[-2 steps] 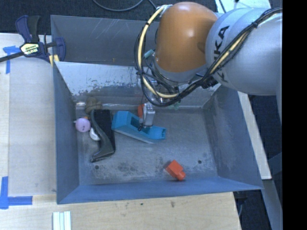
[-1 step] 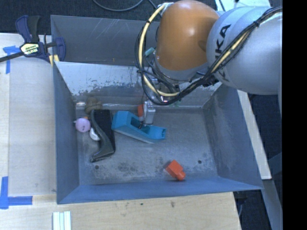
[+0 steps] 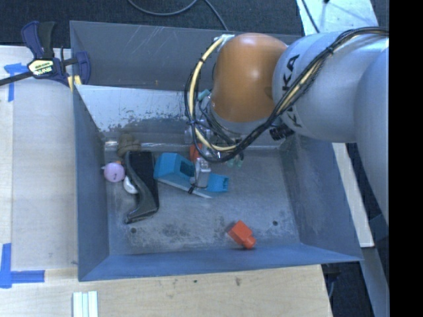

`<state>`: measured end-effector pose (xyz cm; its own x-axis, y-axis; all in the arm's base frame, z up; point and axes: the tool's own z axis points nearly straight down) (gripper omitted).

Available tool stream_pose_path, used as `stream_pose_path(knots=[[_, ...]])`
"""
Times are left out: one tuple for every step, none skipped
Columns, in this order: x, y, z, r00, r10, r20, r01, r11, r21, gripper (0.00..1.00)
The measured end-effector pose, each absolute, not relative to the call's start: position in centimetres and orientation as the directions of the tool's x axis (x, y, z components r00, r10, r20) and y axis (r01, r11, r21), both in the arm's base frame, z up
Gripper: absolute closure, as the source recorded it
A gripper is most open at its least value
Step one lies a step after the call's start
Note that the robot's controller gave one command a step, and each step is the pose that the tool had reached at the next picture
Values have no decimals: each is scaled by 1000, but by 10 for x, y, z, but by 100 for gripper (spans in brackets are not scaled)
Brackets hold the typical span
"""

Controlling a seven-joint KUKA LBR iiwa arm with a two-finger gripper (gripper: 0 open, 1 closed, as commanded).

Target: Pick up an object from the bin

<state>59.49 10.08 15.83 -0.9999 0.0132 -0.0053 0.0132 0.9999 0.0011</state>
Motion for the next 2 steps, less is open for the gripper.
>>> stream_pose_path(knots=[[588,91,127,-998,68,4,68,998,-1,0],[587,85,128,-989,148,-5,148,989,2,0]])
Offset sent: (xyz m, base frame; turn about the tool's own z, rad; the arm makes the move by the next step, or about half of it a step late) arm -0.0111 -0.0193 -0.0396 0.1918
